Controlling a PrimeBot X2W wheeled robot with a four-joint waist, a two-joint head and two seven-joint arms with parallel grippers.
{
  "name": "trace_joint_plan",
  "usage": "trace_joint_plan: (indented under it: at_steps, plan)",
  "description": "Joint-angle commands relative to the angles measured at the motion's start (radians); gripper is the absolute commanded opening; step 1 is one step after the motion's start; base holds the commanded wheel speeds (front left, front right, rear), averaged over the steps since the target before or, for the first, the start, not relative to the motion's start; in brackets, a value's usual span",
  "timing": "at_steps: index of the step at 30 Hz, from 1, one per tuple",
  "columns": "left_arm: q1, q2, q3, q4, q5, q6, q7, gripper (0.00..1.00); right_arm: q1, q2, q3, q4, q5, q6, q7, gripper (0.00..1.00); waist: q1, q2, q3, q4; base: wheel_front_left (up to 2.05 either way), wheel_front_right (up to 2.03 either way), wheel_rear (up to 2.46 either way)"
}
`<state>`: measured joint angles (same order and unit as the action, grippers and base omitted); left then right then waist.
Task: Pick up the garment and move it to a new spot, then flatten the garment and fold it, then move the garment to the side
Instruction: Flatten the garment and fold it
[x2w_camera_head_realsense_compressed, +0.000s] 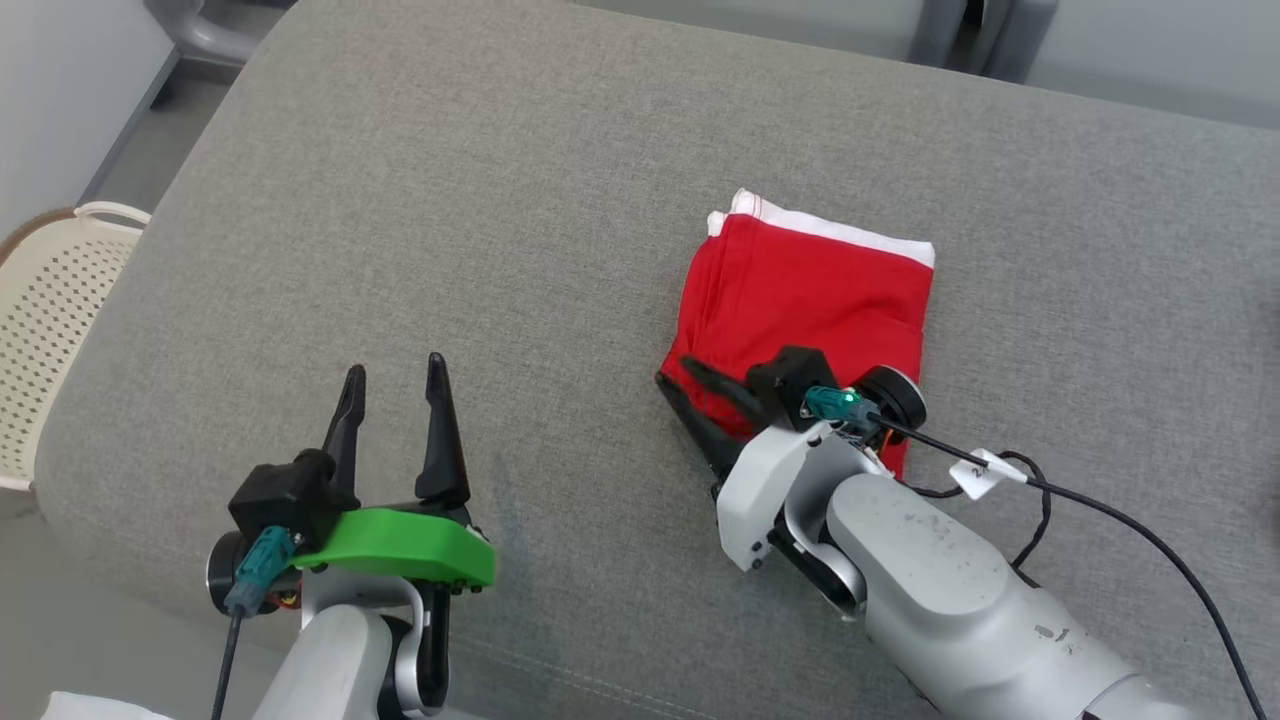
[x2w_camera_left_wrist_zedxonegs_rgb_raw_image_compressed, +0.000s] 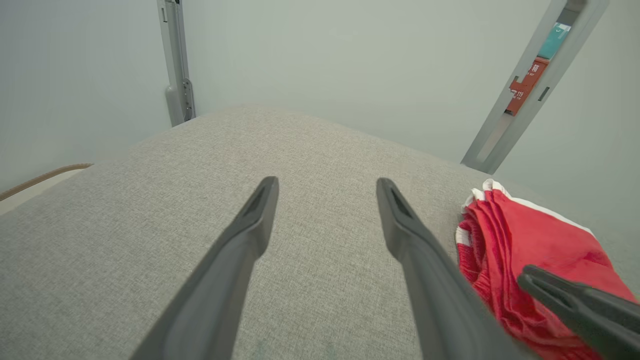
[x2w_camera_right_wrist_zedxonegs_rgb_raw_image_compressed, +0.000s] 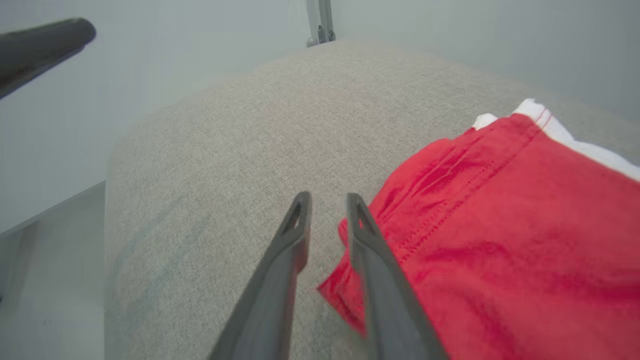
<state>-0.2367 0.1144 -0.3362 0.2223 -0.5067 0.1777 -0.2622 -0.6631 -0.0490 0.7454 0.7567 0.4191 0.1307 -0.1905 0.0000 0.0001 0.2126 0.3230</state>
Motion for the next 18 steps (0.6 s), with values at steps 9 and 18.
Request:
trace_joint_plan:
  at_steps: [9,18]
  plan:
    - [-0.016,0.029,-0.003,0.005,0.036,0.005,-0.001,1.00,0.082,-0.003,-0.258,-0.110,-0.135,0.000,-0.069,1.00,0.0000,-0.0001,-0.079,-0.081,0.00,0.00,0.00]
    - [0.023,0.026,-0.013,0.031,0.022,-0.002,0.003,1.00,0.291,-0.002,-0.540,-0.277,-0.233,0.000,-0.074,1.00,0.0000,-0.0001,-0.148,-0.163,0.00,0.00,0.00]
